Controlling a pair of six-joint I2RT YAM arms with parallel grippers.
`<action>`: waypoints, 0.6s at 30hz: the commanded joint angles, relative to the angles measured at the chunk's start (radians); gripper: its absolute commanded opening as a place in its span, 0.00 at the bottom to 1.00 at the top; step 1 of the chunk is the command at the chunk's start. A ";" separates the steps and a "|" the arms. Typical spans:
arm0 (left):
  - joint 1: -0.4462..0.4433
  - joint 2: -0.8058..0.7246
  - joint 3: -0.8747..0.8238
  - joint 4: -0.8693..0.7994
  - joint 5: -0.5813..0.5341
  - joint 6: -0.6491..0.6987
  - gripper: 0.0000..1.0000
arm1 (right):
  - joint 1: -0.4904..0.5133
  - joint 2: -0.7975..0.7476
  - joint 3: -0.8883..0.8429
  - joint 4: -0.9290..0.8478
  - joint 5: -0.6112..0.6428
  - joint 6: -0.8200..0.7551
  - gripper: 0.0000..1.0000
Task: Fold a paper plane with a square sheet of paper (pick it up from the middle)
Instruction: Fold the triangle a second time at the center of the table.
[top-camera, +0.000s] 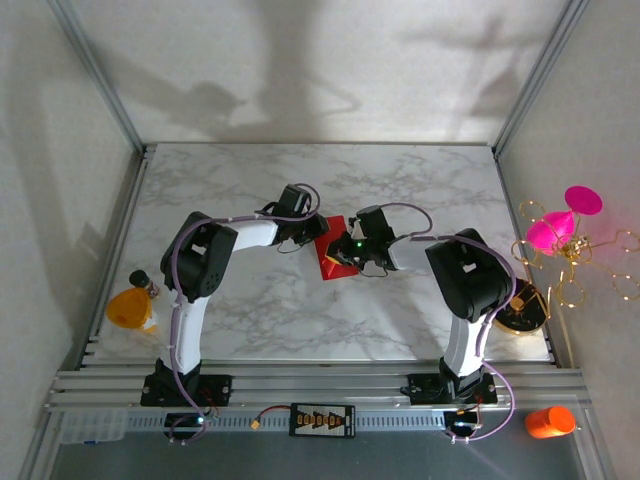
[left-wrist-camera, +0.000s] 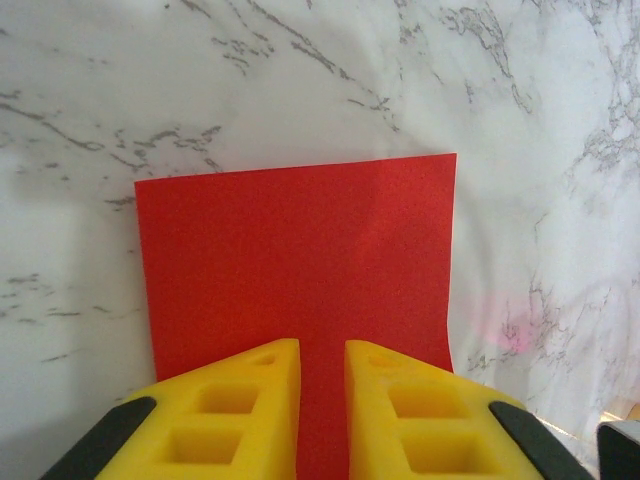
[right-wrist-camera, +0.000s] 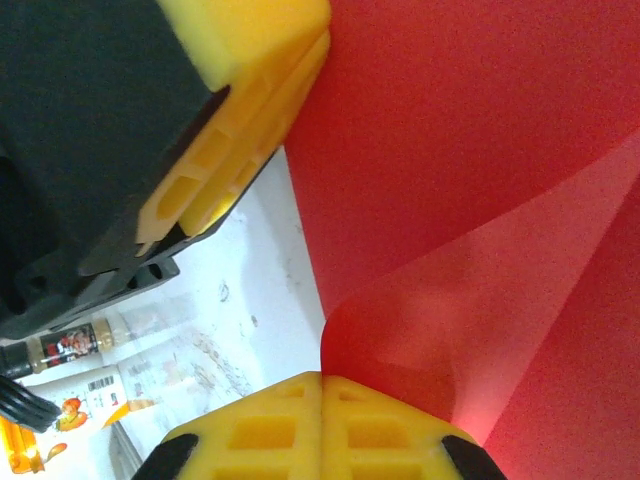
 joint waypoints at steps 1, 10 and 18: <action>0.002 0.031 -0.022 -0.047 -0.023 0.001 0.20 | 0.010 0.015 0.025 0.001 0.037 0.022 0.00; 0.002 0.034 -0.030 -0.046 -0.023 -0.003 0.20 | 0.012 0.031 0.025 0.019 0.067 0.073 0.00; 0.002 0.036 -0.034 -0.046 -0.023 -0.004 0.20 | 0.016 0.051 0.051 0.013 0.068 0.073 0.00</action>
